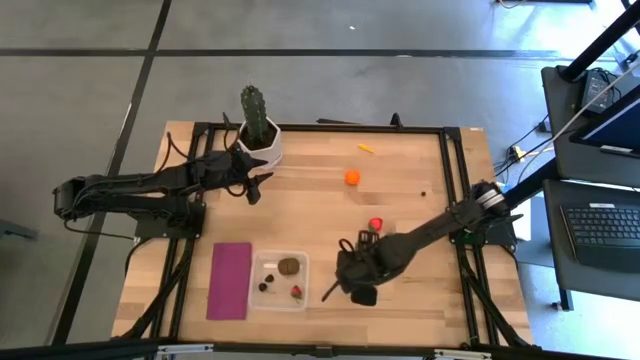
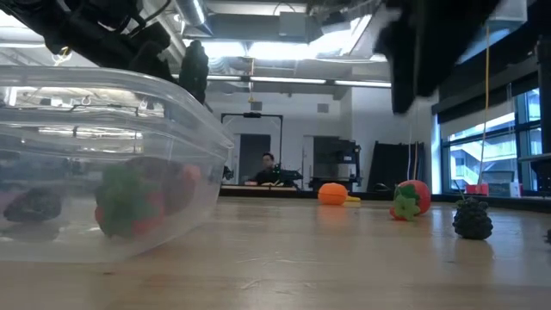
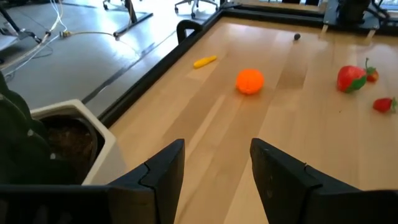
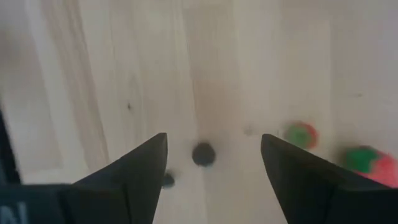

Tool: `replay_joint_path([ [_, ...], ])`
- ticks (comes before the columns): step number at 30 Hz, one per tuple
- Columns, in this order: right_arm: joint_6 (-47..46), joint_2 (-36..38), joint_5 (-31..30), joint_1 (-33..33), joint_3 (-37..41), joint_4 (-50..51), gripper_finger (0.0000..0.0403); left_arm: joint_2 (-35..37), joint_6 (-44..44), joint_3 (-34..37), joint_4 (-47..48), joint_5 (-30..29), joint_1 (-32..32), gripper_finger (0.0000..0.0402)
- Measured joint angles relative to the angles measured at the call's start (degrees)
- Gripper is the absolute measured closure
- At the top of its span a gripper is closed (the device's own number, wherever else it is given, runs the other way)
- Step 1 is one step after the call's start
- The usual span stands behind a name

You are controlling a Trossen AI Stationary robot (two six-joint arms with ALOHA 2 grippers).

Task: Pick and placing Produce into tupperware
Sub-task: Put the blackberry into the transparent bin

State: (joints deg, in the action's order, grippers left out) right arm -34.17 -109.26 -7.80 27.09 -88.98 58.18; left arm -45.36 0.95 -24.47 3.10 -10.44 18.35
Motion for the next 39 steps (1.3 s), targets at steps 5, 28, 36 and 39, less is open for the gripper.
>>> replay_joint_path([
  [5, 0.89, 1.21, -0.21, 0.96, 11.37, -11.92, 0.0141, 0.02, 0.00, 0.00, 1.23, 0.02, 0.00, 0.0225],
  [28, -1.80, 1.70, 3.63, 1.97, 26.14, -25.38, 0.0176, 0.00, -0.02, 0.00, 1.63, 0.02, 0.00, 0.0225],
  [36, -1.82, 1.56, 3.96, 1.53, 26.27, -24.98, 0.0250, 0.00, 0.02, 0.00, 1.61, 0.02, 0.00, 0.0225],
  [39, -1.82, 1.52, 3.96, 1.53, 26.27, -24.97, 0.0278, 0.00, 0.03, 0.00, 1.62, 0.02, 0.00, 0.0225],
])
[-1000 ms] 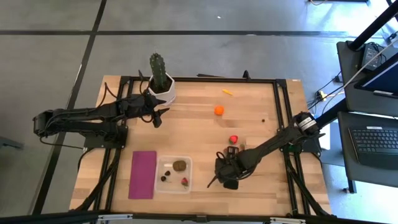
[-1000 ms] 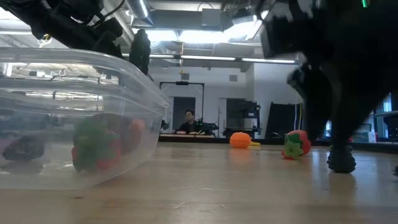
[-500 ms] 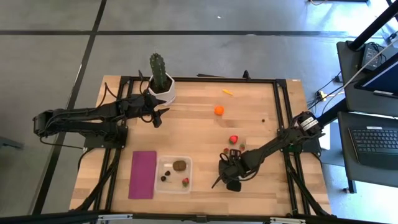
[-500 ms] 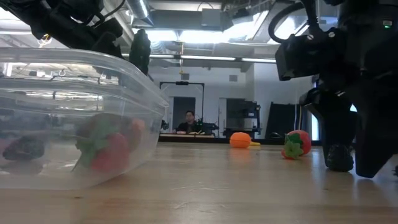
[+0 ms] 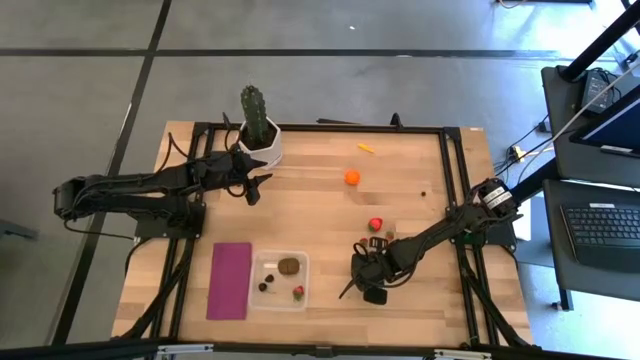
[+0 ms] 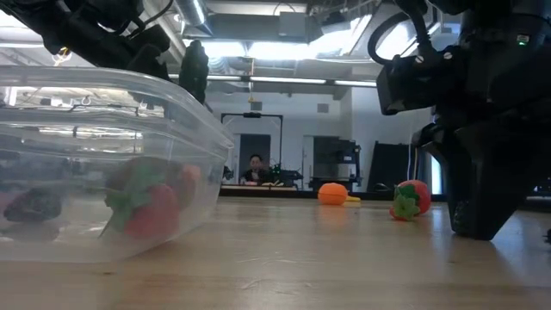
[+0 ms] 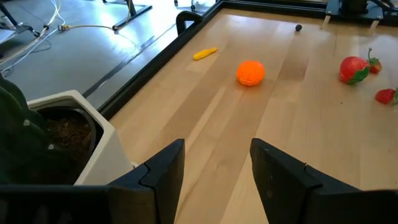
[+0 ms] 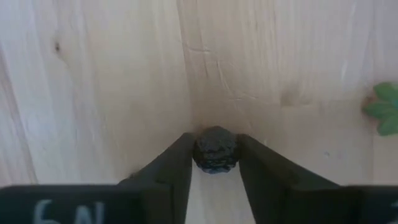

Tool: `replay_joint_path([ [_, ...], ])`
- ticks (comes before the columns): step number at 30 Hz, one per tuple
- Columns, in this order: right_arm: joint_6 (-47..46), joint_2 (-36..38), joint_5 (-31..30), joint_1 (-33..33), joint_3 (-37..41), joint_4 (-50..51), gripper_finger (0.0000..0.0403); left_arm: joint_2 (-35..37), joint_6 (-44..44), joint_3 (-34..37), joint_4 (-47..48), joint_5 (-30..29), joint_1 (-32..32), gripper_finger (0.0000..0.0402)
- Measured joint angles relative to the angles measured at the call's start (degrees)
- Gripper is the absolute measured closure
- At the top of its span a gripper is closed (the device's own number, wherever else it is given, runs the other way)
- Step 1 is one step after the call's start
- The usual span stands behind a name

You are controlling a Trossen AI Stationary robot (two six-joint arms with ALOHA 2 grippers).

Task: Pick and placing Produce into tupperware
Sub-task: Put the blackberry into the transparent bin

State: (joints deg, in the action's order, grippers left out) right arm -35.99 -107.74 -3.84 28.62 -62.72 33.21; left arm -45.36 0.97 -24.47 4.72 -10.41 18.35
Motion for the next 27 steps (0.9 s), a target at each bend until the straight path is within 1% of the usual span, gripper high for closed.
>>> replay_joint_path([
  [4, 0.08, -0.12, 0.25, -0.05, -1.14, 0.92, 0.0305, 0.00, 0.02, 0.00, 0.01, 0.00, 0.00, 0.0225],
  [8, 1.72, -0.72, 1.71, -1.32, -5.46, 1.51, 0.0305, 0.00, 0.10, 0.00, -0.01, 0.00, 0.00, 0.0225],
  [13, 5.85, 0.45, 0.29, -5.25, -15.39, 0.61, 0.0297, 0.00, 0.44, 0.00, -0.01, 0.01, 0.00, 0.0225],
  [18, 14.80, 0.20, -0.39, -8.42, -28.01, -0.96, 0.0294, 0.01, 0.44, 0.00, -0.01, 0.01, 0.01, 0.0225],
  [23, 21.23, -1.38, -0.47, -10.26, -35.69, -1.36, 0.0298, 0.02, 0.41, -0.01, -0.01, 0.02, 0.00, 0.0225],
  [27, 23.13, -5.43, -0.55, -11.01, -40.52, -1.32, 0.0299, 0.00, 0.39, -0.02, -0.01, 0.02, 0.02, 0.0225],
])
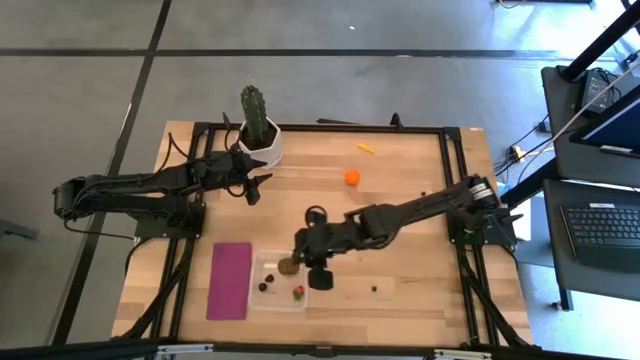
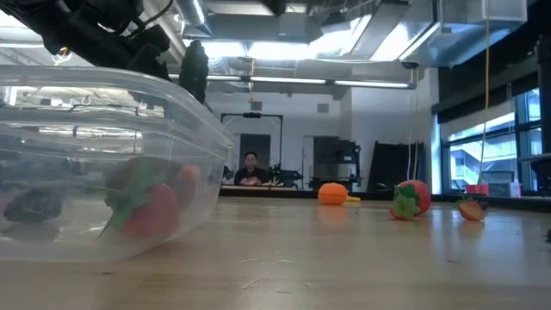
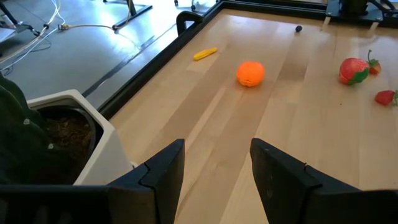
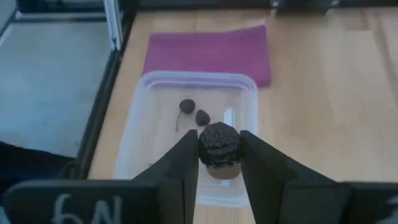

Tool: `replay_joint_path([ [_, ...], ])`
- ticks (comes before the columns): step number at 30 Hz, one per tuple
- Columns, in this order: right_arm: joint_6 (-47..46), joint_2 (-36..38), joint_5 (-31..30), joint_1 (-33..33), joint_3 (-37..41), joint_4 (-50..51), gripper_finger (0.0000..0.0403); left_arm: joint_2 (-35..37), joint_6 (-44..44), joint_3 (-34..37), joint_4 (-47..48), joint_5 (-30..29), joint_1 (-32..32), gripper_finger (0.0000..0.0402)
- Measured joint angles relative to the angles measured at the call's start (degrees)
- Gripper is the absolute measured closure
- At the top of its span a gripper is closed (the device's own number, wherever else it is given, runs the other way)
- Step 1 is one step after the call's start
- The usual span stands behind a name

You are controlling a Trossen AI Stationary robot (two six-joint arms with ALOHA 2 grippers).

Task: Pick and placing Produce into tupperware
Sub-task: Put the blackberry into the transparent bin

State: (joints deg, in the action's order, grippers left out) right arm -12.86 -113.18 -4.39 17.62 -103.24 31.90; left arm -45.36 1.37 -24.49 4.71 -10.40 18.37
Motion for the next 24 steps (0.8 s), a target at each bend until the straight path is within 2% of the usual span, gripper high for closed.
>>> replay_joint_path([
  [11, 1.40, -11.50, 4.62, -0.46, -10.09, 4.68, 0.0297, 0.00, -0.02, 0.00, 0.31, -0.01, -0.02, 0.0225],
  [24, 1.41, -19.15, 7.83, -1.85, -10.54, 6.22, 0.0295, 0.00, 1.07, 0.00, 0.74, 0.00, -0.02, 0.0225],
])
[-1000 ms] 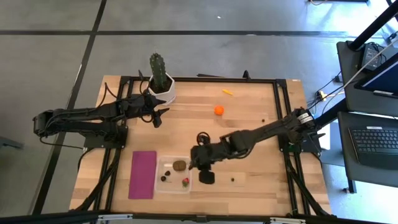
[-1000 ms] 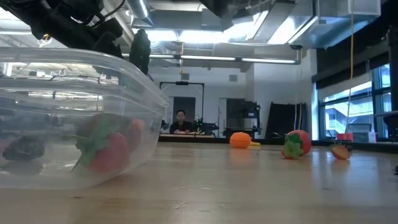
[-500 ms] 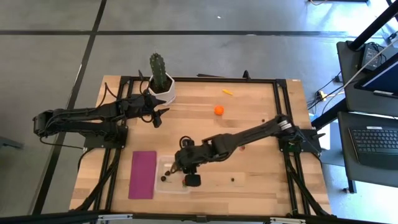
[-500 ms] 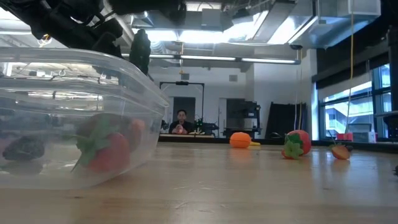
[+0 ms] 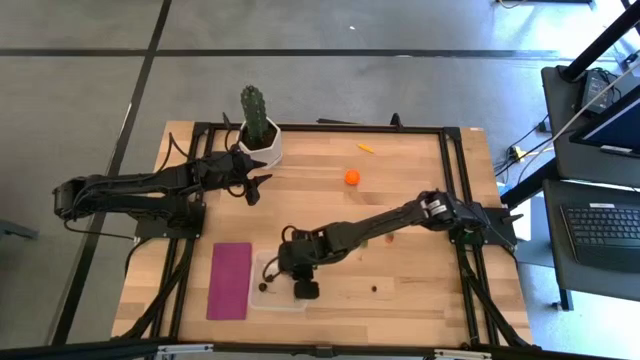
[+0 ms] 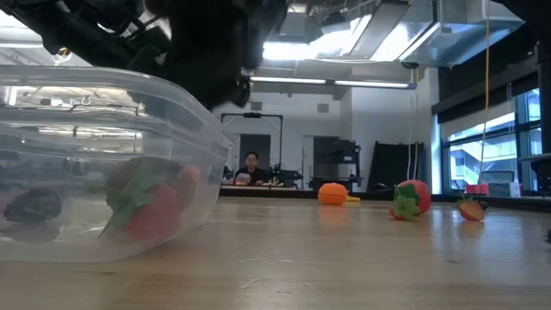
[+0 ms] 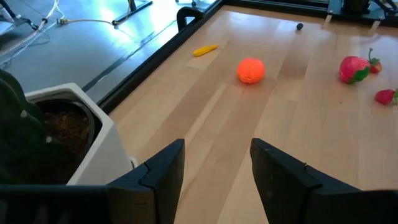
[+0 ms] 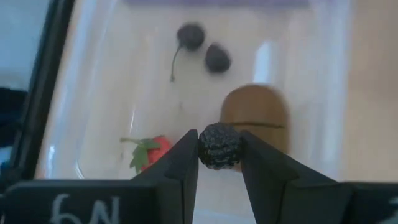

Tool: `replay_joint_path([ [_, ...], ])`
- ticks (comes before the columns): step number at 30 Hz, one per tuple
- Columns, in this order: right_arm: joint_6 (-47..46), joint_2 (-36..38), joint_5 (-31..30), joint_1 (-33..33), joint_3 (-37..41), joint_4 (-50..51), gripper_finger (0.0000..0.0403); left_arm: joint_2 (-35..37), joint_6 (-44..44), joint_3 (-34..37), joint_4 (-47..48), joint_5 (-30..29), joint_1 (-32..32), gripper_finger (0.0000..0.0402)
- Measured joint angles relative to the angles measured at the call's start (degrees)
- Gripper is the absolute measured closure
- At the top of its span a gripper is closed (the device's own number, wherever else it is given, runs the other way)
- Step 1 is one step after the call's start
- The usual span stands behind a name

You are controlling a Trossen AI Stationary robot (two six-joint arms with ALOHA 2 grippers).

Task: Pick and placing Produce into tupperware
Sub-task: Put the blackberry into the transparent bin

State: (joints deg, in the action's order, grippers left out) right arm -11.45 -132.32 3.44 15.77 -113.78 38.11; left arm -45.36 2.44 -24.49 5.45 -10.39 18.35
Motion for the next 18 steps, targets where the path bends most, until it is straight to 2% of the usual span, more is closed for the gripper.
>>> replay_joint_path([
  [11, -0.04, -1.21, -0.17, 0.35, 0.04, 0.57, 0.0292, 0.00, 0.17, 0.00, 0.14, 0.00, 0.01, 0.0225],
  [18, -0.04, -1.21, -0.11, 0.34, 0.04, 0.59, 0.0256, 0.00, 0.15, 0.00, 0.15, 0.00, 0.00, 0.0225],
])
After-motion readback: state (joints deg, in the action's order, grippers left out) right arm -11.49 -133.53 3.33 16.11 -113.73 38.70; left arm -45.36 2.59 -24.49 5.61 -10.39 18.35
